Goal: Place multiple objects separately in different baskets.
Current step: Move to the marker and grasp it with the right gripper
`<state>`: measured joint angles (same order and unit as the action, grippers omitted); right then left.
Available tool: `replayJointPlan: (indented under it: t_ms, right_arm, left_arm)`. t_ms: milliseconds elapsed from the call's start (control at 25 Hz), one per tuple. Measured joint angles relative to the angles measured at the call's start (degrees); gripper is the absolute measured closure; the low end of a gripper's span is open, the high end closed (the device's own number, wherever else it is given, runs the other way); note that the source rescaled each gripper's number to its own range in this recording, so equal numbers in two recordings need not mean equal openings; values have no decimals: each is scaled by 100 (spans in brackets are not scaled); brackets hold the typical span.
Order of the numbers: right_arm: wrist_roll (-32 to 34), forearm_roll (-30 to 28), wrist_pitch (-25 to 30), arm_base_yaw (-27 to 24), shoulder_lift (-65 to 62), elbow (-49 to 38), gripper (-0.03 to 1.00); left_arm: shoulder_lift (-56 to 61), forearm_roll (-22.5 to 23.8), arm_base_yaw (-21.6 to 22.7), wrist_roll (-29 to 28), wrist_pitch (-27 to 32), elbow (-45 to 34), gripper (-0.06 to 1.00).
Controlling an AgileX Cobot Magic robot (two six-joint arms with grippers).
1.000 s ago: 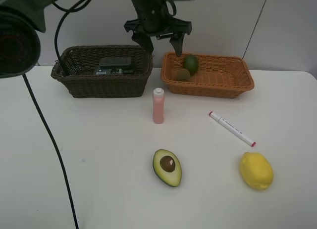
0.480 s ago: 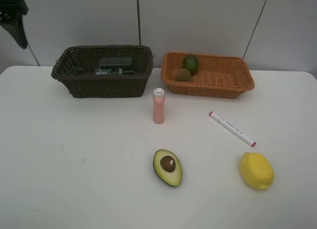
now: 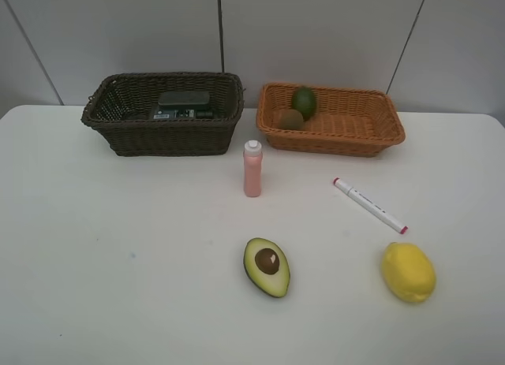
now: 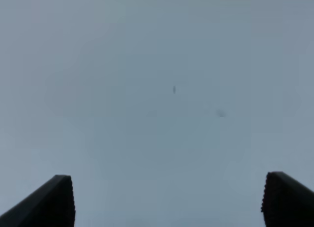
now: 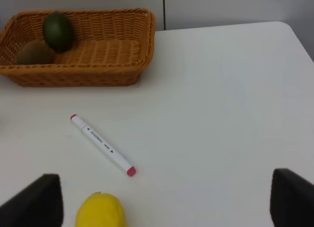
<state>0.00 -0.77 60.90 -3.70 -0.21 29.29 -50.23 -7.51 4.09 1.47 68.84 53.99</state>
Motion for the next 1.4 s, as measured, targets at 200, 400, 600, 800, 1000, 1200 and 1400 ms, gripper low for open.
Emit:
replayJointPlan:
  t_ms: [200,400,600,800,1000,1200,1400]
  right_arm:
    - [0,0,0,0,0,0,-3]
    - [0,-5,0,0,0,0,-3]
    - [0,-5,0,0,0,0,-3]
    - [0,-5,0,0,0,0,-3]
    - [0,-5,0,0,0,0,-3]
    - [0,-5,0,0,0,0,-3]
    - [0,0,0,0,0,0,-3]
  left_arm:
    - [1633,-54,-10,302,10,-682,-5]
    - [2814,-274,-10,637,-33,-1424,-5]
    - [3525,-304,-10,709,-364,-2181,-5]
    - [4062,-341,-137,714,-653,-2425,-5]
    - [4761,-354,-382,719,-748,-2485,-5]
    - [5062,-377,-428,714,-750,-2485,-5]
    - [5062,-377,-478,714,-750,-2485,-5]
